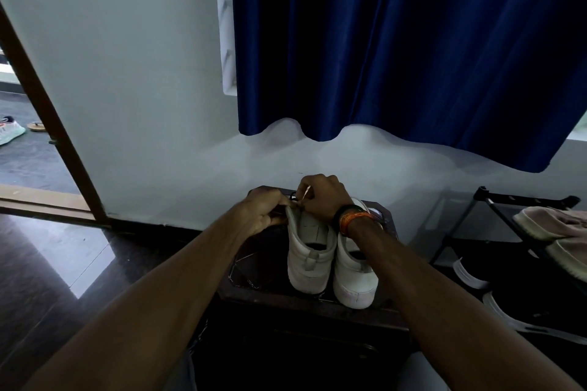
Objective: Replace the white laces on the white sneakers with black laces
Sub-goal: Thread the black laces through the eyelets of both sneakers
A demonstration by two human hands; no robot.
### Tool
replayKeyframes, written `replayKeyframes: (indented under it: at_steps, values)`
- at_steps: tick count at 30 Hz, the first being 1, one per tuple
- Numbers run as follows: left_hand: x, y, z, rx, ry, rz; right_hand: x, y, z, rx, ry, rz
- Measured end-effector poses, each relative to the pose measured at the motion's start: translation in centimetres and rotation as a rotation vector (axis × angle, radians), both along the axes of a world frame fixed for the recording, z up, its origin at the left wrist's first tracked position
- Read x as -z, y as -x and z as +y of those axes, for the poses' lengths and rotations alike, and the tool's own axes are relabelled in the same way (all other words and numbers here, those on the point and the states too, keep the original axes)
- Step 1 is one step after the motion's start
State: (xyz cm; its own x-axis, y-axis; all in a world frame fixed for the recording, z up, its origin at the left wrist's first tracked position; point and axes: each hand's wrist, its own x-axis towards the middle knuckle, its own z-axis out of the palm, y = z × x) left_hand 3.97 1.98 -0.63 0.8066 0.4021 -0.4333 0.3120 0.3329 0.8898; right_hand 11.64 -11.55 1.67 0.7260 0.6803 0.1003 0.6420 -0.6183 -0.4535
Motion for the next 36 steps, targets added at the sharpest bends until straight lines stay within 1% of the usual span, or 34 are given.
replayKeyframes:
  at_steps: [2,6,10,14,19,25,28,33,36]
  values:
    - [-0.1,0.0,-0.1,-0.006,-0.003,-0.002,-0.3,0.3,-0.2,-0.008,-0.051,0.01]
    - [-0.6,0.3,-0.1,0.011,0.001,0.008,-0.4,0.5,-0.2,-0.005,-0.064,-0.002]
    - [-0.7,0.0,0.1,0.064,-0.017,0.028,-0.6,0.3,-0.7,-0.013,-0.081,0.071]
    - [-0.3,-0.1,0.2,0.106,-0.038,0.005,-0.5,0.6,-0.5,0.059,-0.095,0.082]
    - [0.4,0.2,0.4,0.204,-0.196,-0.035,-0.2,0.3,-0.2,0.127,-0.116,0.121]
    - [0.2,-0.3,0.9,0.338,-0.418,-0.029,0.0,-0.4,-0.4,0.101,-0.135,0.171]
    - [-0.1,-0.6,0.6,0.337,-0.509,-0.031,0.0,-0.7,-0.8,0.051,-0.134,0.206]
    - [-0.5,-0.8,0.5,0.331,-0.551,-0.044,0.4,-1.2,-1.3,0.008,-0.135,0.188]
    - [-1.3,-1.5,0.3,0.394,-0.71,0.012,0.8,-1.4,-1.2,0.005,-0.14,0.181]
